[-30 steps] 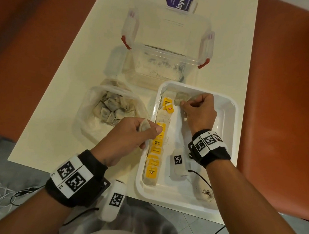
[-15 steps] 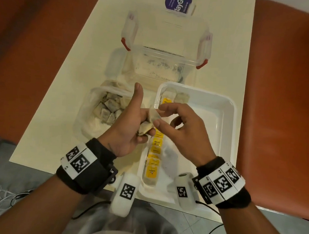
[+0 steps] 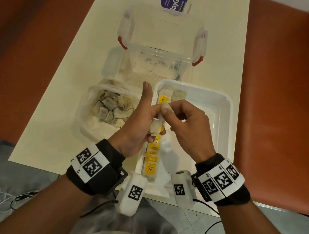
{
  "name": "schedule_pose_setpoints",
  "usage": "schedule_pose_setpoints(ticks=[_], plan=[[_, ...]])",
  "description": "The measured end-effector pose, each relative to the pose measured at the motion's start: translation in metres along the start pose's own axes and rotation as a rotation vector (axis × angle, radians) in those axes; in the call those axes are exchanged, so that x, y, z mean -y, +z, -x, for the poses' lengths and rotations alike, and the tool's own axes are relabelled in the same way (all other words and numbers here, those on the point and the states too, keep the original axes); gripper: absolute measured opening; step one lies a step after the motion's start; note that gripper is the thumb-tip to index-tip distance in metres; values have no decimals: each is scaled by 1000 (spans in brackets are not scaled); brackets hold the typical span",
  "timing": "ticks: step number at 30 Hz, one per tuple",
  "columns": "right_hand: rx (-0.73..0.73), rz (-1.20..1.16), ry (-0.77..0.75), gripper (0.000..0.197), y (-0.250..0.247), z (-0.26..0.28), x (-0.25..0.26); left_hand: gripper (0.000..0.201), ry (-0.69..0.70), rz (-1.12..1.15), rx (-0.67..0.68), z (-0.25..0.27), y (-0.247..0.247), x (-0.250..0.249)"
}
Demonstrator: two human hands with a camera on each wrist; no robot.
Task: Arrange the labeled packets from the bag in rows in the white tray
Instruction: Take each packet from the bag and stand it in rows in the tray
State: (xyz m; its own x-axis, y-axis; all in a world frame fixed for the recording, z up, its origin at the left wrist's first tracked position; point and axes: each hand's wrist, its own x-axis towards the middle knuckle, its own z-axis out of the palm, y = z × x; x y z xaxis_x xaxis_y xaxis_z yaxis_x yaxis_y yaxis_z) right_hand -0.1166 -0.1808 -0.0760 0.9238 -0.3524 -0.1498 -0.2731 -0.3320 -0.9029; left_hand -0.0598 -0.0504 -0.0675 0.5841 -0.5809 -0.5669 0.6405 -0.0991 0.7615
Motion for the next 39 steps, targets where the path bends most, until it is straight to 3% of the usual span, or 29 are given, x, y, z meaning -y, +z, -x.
schedule_pose_setpoints(ticks=[5,9,16,22,26,29,34,39], plan=[[79,-258,114,6,-19,-3,3,28,36,-60,-91,-1,-9,3],[76,-300,141,5,-26,-7,4,10,64,-144,-87,-1,-11,3],[100,-360,187,19,-29,-8,0,10,82,-102,-123,-3,-7,4],[108,-404,255,2,-32,-11,-5,23,34,-67,-159,-3,-8,1],[30,-411,284,4,-37,-25,-17,20,3,-6,-210,1,-18,-1],[13,-280,310,7,-39,-40,-32,8,-2,28,-208,6,-26,-1],[75,116,250,3,-32,-65,-56,37,21,56,-166,14,-35,3],[43,293,215,10,-22,-81,-66,37,49,28,-163,18,-39,8]])
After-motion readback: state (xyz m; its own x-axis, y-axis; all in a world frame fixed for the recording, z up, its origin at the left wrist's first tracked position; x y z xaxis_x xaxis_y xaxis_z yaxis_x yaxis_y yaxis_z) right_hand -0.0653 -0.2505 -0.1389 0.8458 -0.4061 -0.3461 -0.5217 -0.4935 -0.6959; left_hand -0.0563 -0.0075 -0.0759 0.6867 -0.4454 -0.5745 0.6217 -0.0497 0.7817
